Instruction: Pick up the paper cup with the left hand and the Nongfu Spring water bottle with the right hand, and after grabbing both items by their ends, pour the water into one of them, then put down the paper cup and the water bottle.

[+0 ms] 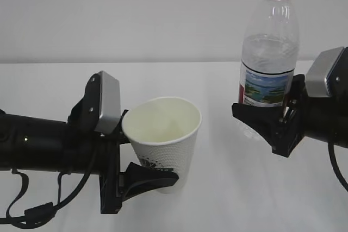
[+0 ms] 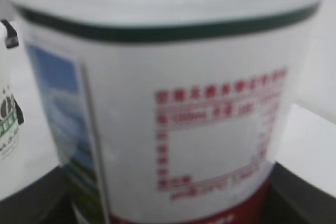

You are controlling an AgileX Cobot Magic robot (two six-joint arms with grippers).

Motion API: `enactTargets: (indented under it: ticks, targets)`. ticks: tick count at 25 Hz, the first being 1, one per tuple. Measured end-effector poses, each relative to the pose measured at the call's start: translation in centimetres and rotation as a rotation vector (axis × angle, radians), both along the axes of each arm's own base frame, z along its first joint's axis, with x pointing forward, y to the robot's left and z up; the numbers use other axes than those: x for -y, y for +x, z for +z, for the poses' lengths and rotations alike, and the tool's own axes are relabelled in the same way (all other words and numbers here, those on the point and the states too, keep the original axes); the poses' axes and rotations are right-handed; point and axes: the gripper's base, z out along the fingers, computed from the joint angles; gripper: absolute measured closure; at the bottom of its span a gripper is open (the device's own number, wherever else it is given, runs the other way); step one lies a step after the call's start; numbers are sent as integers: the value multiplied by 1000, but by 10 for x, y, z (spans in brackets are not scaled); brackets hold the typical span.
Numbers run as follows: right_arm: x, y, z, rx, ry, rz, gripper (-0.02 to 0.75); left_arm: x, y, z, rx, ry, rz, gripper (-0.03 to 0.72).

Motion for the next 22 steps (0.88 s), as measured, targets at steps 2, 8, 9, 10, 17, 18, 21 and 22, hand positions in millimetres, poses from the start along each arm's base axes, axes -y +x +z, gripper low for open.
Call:
enactTargets:
  ticks: [2,8,9,10,17,18,21,22]
  targets:
    - [0,0,-1,-1,-10,1,214,6,1,3,21,2,-21,145]
    - [0,-1,-2,26,-44,10,214,21,-1,9,58,13,-67,145]
    - [0,-1,-2,30,-50,12,214,22,-3,9,58,13,-75,145]
    - [0,-1,-2,37,-56,14,214,24,-4,9,58,14,-81,145]
    - [2,1,-1,129,-133,18,214,26,-7,10,57,1,-98,145]
    - [2,1,-1,144,-144,15,214,26,-7,10,57,-1,-99,145]
    - [4,4,0,209,-197,-2,214,26,-7,10,57,-4,-101,145]
    - [5,5,1,228,-212,-12,214,26,-8,10,57,-6,-102,145]
